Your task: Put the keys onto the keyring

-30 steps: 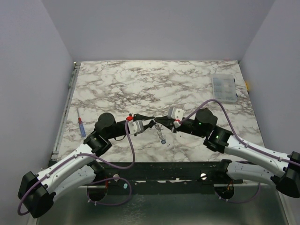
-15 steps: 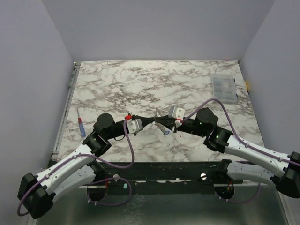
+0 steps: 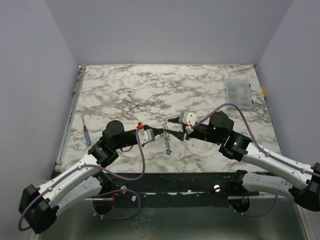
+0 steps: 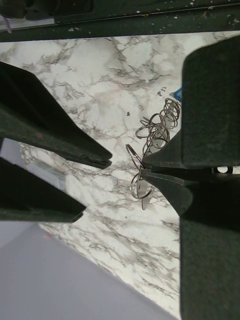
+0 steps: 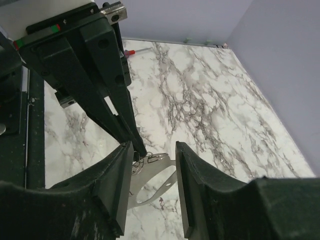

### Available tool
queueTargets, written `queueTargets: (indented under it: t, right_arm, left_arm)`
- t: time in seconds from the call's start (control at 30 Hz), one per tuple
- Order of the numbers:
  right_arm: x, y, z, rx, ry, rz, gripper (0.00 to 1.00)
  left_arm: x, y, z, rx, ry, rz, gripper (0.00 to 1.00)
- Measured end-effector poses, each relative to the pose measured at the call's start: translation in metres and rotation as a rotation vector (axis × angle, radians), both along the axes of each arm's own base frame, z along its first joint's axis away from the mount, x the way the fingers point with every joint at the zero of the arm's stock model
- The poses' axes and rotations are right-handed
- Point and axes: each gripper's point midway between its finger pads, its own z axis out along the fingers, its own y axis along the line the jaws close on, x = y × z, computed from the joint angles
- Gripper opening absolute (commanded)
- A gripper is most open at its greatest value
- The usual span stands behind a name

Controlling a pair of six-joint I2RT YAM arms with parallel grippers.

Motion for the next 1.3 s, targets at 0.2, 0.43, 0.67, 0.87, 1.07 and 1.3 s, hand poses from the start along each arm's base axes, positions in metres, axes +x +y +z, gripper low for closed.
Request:
queueTargets:
  t: [0.2, 0.43, 0.67, 0.87, 1.07, 1.3]
  right_arm:
    - [0.010, 0.006, 0.004, -0.126, 0.026, -0.012, 0.52]
    - [0.025, 0.019, -0.046, -0.327, 0.155, -0.027, 0.52]
    - [0.024, 0.017, -0.069, -0.395, 0.203, -0.025, 0.50]
    - [0.026, 0.020, -0.078, -0.410, 0.215, -0.028, 0.46]
    - [0.033, 0.026, -0.089, -0.420, 0.228, -0.048, 0.42]
    - [0.038, 0.029, -0.093, -0.411, 0.226, -0.062, 0.36]
  left_arm:
    - [0.006, 0.004, -0.013, 0.077, 0.006, 0.029, 0.00]
    - [0.018, 0.009, -0.032, 0.160, 0.039, 0.088, 0.00]
    - [0.029, 0.016, -0.053, 0.234, 0.094, 0.154, 0.00]
    - [0.032, 0.017, -0.057, 0.244, 0.106, 0.171, 0.00]
    - [0.034, 0.018, -0.056, 0.247, 0.115, 0.184, 0.00]
    - [0.034, 0.018, -0.057, 0.246, 0.125, 0.187, 0.00]
